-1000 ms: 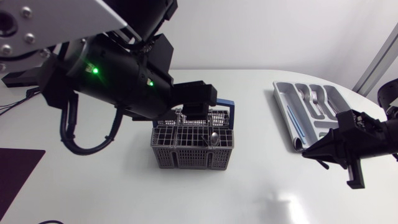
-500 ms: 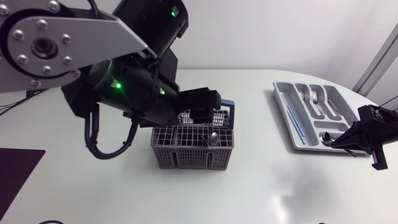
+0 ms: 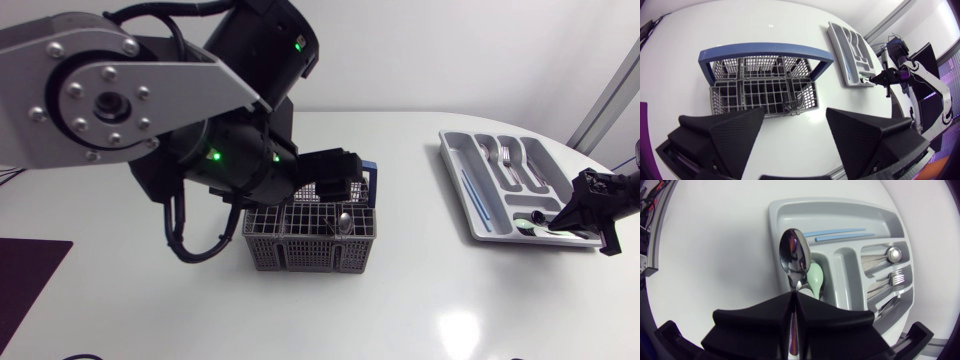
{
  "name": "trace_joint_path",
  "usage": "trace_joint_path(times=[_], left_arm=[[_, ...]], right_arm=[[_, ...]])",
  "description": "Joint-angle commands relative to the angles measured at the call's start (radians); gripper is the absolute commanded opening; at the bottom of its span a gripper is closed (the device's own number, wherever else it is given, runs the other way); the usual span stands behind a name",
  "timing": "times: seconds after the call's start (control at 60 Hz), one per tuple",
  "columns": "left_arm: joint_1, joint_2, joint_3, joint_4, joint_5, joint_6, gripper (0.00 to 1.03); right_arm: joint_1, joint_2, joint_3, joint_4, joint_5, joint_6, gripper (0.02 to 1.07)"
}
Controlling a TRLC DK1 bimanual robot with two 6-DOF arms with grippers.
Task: Unload the cutlery basket into the drawer organizer.
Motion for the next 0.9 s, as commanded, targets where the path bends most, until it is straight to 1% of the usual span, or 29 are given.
trace_joint_path(times=[0.0, 0.15, 0.25, 0.383, 0.417, 0.45, 0.483, 0.533, 0.583, 0.633, 0.667, 0.717, 0.733, 0.75, 0.883], left_arm=[[-0.007, 0.022, -0.025, 0.016, -0.011, -0.022, 0.86], [-0.009, 0.030, -0.026, 0.024, -0.011, -0.024, 0.86], [-0.009, 0.039, -0.025, 0.025, -0.011, -0.025, 0.86], [-0.012, 0.053, -0.028, 0.036, -0.013, -0.036, 0.86], [-0.015, 0.056, -0.028, 0.038, -0.013, -0.039, 0.86], [-0.016, 0.058, -0.026, 0.038, -0.013, -0.042, 0.86], [-0.016, 0.062, -0.026, 0.039, -0.014, -0.047, 0.86], [-0.016, 0.065, -0.026, 0.042, -0.014, -0.055, 0.86], [-0.016, 0.067, -0.033, 0.048, -0.014, -0.061, 0.88], [-0.016, 0.065, -0.039, 0.059, -0.016, -0.065, 0.89], [-0.016, 0.065, -0.042, 0.065, -0.016, -0.067, 0.89], [-0.016, 0.065, -0.042, 0.070, -0.016, -0.070, 0.89], [-0.016, 0.067, -0.042, 0.071, -0.016, -0.071, 0.89], [-0.016, 0.067, -0.042, 0.073, -0.014, -0.071, 0.89], [-0.024, 0.067, -0.045, 0.082, -0.016, -0.076, 0.89]], right_arm=[[-0.001, 0.039, 0.019, 0.022, 0.020, -0.049, 0.08], [0.008, 0.057, 0.016, 0.080, 0.063, -0.065, 0.08], [0.011, 0.065, 0.017, 0.097, 0.083, -0.082, 0.08], [0.026, 0.083, 0.004, 0.163, 0.126, -0.083, 0.08], [0.029, 0.086, 0.000, 0.167, 0.134, -0.083, 0.09], [0.031, 0.086, -0.003, 0.172, 0.135, -0.082, 0.15], [0.029, 0.077, -0.009, 0.173, 0.134, -0.079, 0.33], [0.029, 0.063, -0.016, 0.172, 0.132, -0.077, 0.46], [0.028, 0.043, -0.032, 0.177, 0.131, -0.074, 0.53], [0.028, 0.029, -0.046, 0.193, 0.131, -0.071, 0.57], [0.028, 0.019, -0.052, 0.206, 0.131, -0.066, 0.63], [0.025, 0.010, -0.052, 0.207, 0.134, -0.057, 0.86], [0.023, 0.003, -0.050, 0.207, 0.134, -0.051, 0.98], [0.022, -0.001, -0.050, 0.207, 0.132, -0.045, 1.05], [0.019, -0.058, -0.055, 0.178, 0.103, 0.012, 1.03]])
